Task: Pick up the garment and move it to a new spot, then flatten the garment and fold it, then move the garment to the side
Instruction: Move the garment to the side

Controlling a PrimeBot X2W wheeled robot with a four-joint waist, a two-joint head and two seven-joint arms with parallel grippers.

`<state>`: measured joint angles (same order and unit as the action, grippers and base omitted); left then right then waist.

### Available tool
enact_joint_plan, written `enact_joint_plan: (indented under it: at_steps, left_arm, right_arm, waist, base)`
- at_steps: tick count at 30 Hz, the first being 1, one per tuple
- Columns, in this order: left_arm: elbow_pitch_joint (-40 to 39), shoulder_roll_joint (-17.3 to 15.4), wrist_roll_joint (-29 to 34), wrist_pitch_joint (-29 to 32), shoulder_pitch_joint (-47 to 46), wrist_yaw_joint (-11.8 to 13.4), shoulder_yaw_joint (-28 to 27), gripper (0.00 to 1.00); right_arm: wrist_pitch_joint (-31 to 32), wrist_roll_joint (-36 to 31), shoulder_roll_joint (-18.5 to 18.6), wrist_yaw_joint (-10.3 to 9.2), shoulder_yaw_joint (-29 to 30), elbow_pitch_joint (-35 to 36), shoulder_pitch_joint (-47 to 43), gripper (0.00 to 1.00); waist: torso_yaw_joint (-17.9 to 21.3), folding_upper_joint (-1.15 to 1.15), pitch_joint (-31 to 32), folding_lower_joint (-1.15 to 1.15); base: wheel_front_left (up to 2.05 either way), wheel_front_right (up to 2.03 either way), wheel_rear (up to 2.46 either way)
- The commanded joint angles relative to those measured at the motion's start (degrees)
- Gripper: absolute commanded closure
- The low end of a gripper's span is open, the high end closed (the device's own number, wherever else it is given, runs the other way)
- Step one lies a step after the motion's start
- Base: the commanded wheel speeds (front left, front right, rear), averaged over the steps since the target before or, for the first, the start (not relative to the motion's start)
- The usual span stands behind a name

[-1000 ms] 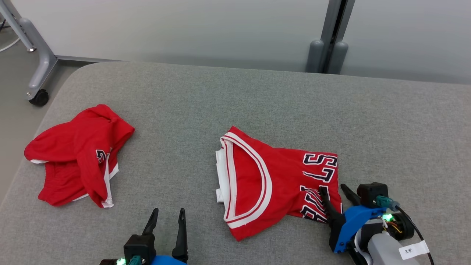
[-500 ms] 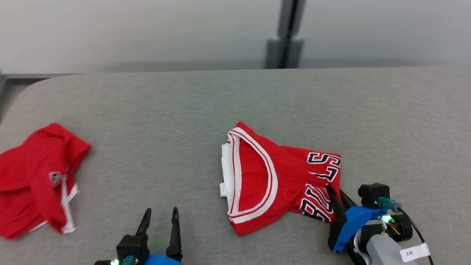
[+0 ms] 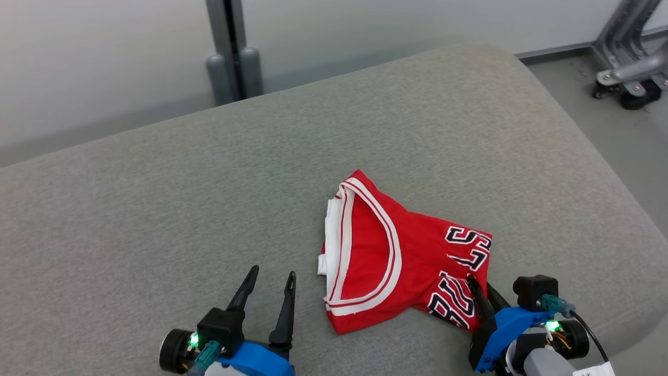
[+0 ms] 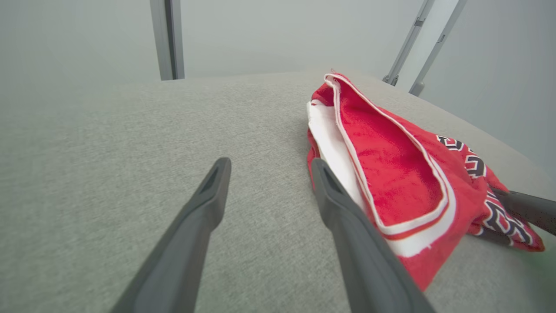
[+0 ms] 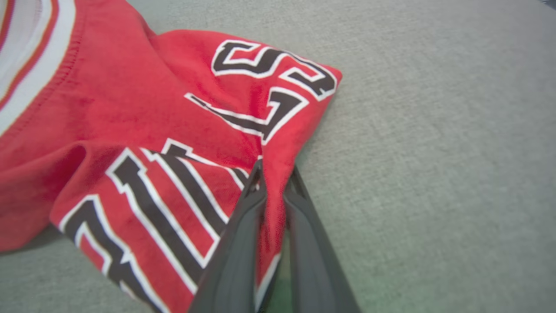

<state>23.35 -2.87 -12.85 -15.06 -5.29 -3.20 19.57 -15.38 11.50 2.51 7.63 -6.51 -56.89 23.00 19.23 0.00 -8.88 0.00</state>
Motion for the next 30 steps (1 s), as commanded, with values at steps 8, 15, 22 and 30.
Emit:
enact_joint_plan:
  at_steps: [8, 15, 22, 30]
  left_arm:
    - [-0.4, 0.0, 0.1, -0.1, -2.6, -1.0, 2.8, 0.00]
    - [0.3, -0.1, 1.0, -0.1, -3.8, -1.3, 3.7, 0.00]
    - [1.5, 0.0, 2.8, -0.1, -4.9, -1.6, 3.1, 0.00]
    - [1.7, 0.0, 4.8, -0.1, -7.4, -2.3, 2.5, 0.00]
  right_arm:
    - [0.3, 1.7, 0.6, -0.19, -0.4, 1.3, -1.2, 1.00]
    - [0.3, 2.4, 0.6, -0.19, 2.1, 2.4, 0.8, 1.00]
    - [0.3, -1.5, 3.4, -0.16, 4.7, 2.3, 7.0, 1.00]
    - [0.2, -4.3, 10.7, -0.16, 8.4, -2.1, 18.0, 1.00]
  waist:
    - [6.3, 0.00, 0.2, 0.00]
    - [5.3, 0.00, -1.6, 0.00]
    - [1.5, 0.00, -4.7, 0.00]
    - [-5.2, 0.00, -9.0, 0.00]
  base:
    - [0.00, 0.00, 0.00]
    - [0.00, 0.00, 0.00]
    - [0.00, 0.00, 0.00]
    - [0.00, 0.00, 0.00]
